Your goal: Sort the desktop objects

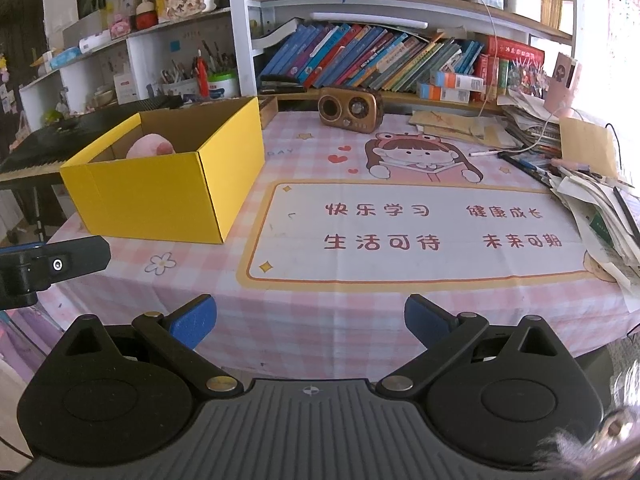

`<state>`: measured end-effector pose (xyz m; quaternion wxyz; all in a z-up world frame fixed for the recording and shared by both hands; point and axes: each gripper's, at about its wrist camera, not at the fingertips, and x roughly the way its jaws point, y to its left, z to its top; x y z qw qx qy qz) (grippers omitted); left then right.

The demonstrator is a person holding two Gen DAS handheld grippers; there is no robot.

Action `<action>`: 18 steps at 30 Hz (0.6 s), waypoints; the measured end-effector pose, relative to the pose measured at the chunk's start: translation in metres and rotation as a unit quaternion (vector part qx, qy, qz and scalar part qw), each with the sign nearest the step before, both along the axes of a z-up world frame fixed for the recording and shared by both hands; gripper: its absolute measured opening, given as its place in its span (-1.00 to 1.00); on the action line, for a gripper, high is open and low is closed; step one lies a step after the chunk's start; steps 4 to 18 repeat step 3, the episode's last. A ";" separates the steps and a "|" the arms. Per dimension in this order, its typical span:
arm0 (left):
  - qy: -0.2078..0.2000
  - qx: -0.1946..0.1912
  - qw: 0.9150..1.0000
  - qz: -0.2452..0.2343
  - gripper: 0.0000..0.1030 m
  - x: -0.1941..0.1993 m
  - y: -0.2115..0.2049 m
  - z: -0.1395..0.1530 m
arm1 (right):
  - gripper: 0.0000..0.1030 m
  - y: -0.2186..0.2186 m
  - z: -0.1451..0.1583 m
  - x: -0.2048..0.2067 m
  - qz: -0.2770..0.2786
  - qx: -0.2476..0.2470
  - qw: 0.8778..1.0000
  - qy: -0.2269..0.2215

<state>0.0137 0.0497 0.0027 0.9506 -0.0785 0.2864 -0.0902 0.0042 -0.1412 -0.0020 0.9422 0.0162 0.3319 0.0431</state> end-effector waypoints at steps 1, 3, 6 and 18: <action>0.000 0.000 1.000 0.001 1.00 0.001 0.000 0.000 | 0.97 0.000 0.000 0.001 0.000 0.000 1.000 0.000; 0.001 -0.003 1.000 0.002 1.00 0.004 0.001 0.000 | 0.97 -0.001 0.000 0.004 0.001 -0.001 1.000 0.002; 0.001 -0.003 1.000 0.002 1.00 0.004 0.001 0.000 | 0.97 -0.001 0.000 0.004 0.001 -0.001 1.000 0.002; 0.001 -0.003 1.000 0.002 1.00 0.004 0.001 0.000 | 0.97 -0.001 0.000 0.004 0.001 -0.001 1.000 0.002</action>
